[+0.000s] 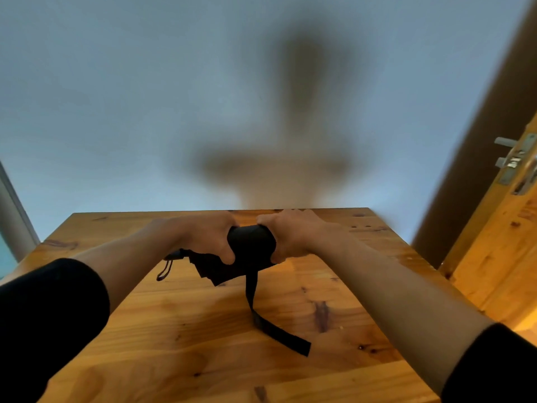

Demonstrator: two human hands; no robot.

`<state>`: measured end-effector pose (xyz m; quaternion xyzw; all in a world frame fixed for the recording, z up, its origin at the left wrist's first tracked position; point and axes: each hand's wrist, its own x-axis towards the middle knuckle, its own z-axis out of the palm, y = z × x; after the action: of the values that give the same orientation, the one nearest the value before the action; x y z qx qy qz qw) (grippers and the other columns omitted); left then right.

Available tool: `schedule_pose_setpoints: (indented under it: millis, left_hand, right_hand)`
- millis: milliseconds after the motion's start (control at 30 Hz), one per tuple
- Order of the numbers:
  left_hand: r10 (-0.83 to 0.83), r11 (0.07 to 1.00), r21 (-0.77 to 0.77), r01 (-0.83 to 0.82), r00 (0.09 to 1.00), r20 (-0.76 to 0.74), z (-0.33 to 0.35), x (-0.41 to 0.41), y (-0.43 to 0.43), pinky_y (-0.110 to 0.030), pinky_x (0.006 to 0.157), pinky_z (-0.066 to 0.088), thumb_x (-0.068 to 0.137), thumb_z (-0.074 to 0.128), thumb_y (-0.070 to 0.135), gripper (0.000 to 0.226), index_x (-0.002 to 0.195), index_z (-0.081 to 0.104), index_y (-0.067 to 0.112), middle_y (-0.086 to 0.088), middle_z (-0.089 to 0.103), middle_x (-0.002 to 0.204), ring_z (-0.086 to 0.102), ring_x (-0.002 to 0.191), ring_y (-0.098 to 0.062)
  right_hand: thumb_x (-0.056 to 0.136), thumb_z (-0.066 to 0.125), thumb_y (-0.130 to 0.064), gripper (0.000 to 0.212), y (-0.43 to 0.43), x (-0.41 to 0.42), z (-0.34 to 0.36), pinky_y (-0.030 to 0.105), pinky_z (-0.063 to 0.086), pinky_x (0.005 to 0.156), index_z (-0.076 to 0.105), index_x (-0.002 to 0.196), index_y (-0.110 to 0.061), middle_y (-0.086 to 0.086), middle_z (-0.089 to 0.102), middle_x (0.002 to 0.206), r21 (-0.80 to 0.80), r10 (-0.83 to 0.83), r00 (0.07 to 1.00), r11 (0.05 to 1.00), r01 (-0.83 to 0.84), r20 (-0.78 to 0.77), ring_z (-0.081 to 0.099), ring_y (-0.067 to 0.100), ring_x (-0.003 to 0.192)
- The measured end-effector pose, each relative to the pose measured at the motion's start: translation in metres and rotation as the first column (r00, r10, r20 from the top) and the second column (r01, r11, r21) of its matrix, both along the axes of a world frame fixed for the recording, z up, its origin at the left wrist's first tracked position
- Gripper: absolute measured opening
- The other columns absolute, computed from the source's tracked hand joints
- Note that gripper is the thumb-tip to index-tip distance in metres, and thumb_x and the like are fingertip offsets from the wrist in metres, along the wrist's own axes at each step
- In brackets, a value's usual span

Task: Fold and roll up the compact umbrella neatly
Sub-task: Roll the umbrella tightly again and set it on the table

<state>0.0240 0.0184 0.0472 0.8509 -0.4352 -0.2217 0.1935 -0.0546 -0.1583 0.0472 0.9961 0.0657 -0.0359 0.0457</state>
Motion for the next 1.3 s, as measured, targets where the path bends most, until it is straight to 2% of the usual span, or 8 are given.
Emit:
schedule_pose_setpoints:
  millis: [167,400,533,633,867,1033,1167,1300]
  left_hand:
    - [0.017,0.999,0.036,-0.018,0.999,0.04,0.003,0.0,-0.002,-0.016,0.048,0.046,0.072,0.076,0.012,0.027,0.088,0.058,0.025,0.004,0.065,0.071,0.064,0.052,-0.006]
    - [-0.04,0.999,0.028,0.028,0.77,0.637,-0.011,-0.005,0.001,-0.02,0.054,0.035,0.078,0.071,0.024,0.041,0.113,0.05,0.022,0.01,0.053,0.083,0.054,0.07,-0.013]
    - [0.008,0.997,-0.083,0.007,0.984,0.177,-0.016,0.005,0.001,-0.021,0.052,0.049,0.074,0.073,0.011,0.036,0.107,0.059,0.015,0.002,0.066,0.073,0.065,0.055,-0.011]
    - [-0.006,0.998,-0.059,0.004,1.0,-0.022,-0.007,0.009,0.005,-0.022,0.052,0.052,0.075,0.071,0.007,0.032,0.105,0.061,0.013,-0.005,0.069,0.074,0.067,0.054,-0.011]
    - [-0.015,1.0,0.025,0.005,0.896,0.444,-0.007,-0.013,-0.006,-0.013,0.052,0.034,0.075,0.076,0.016,0.034,0.089,0.048,0.029,0.013,0.053,0.077,0.051,0.058,-0.001]
    - [0.034,0.999,0.004,-0.034,0.998,-0.061,-0.005,-0.006,0.002,-0.025,0.046,0.051,0.076,0.068,-0.001,0.019,0.085,0.063,0.014,0.001,0.065,0.057,0.063,0.045,-0.013]
    - [0.066,0.997,0.048,-0.06,0.991,-0.117,-0.003,-0.009,0.004,-0.027,0.046,0.049,0.075,0.067,0.001,0.013,0.087,0.063,0.007,-0.002,0.065,0.057,0.06,0.045,-0.018]
    - [-0.007,0.999,0.037,-0.007,0.928,0.372,-0.013,-0.012,0.0,-0.034,0.066,0.054,0.07,0.075,0.016,0.036,0.1,0.056,0.018,0.003,0.06,0.085,0.057,0.072,-0.013]
  right_hand:
    - [0.08,0.076,-0.026,0.048,-0.003,-0.004,-0.001,0.036,0.052,0.075,0.048,0.12,-0.023,0.001,0.062,0.104,-0.042,0.082,0.988,0.996,-0.077,0.13,0.06,0.022,0.093]
    - [0.073,0.081,-0.012,0.057,-0.014,0.0,0.008,0.033,0.057,0.067,0.05,0.12,-0.025,0.0,0.062,0.098,0.221,-0.067,0.992,0.971,0.09,-0.107,0.065,0.019,0.084]
    - [0.075,0.08,-0.026,0.061,-0.013,-0.002,0.005,0.039,0.056,0.08,0.043,0.123,-0.027,-0.001,0.061,0.107,0.116,-0.026,0.999,0.993,0.023,0.019,0.06,0.02,0.095]
    - [0.077,0.076,-0.042,0.051,-0.009,-0.004,0.001,0.04,0.054,0.08,0.05,0.119,-0.025,-0.003,0.063,0.103,-0.027,0.059,0.987,0.998,-0.056,0.15,0.061,0.019,0.091]
    - [0.065,0.077,-0.022,0.032,-0.017,-0.002,0.008,0.052,0.06,0.08,0.066,0.094,-0.023,0.007,0.071,0.09,0.345,-0.077,0.979,0.928,0.14,-0.191,0.069,0.026,0.084]
    - [0.07,0.081,-0.032,0.056,-0.012,-0.002,0.002,0.04,0.055,0.082,0.048,0.116,-0.029,-0.001,0.062,0.105,0.159,-0.044,0.986,0.985,0.07,-0.158,0.061,0.02,0.094]
    - [0.079,0.076,-0.035,0.04,-0.006,-0.006,0.0,0.031,0.049,0.071,0.055,0.111,-0.025,-0.004,0.063,0.096,-0.014,0.084,0.994,0.996,-0.083,0.064,0.06,0.017,0.087]
    - [0.074,0.08,-0.024,0.031,-0.011,-0.007,0.005,0.029,0.051,0.068,0.059,0.096,-0.025,-0.003,0.065,0.089,0.199,-0.025,0.994,0.979,0.046,-0.108,0.062,0.015,0.08]
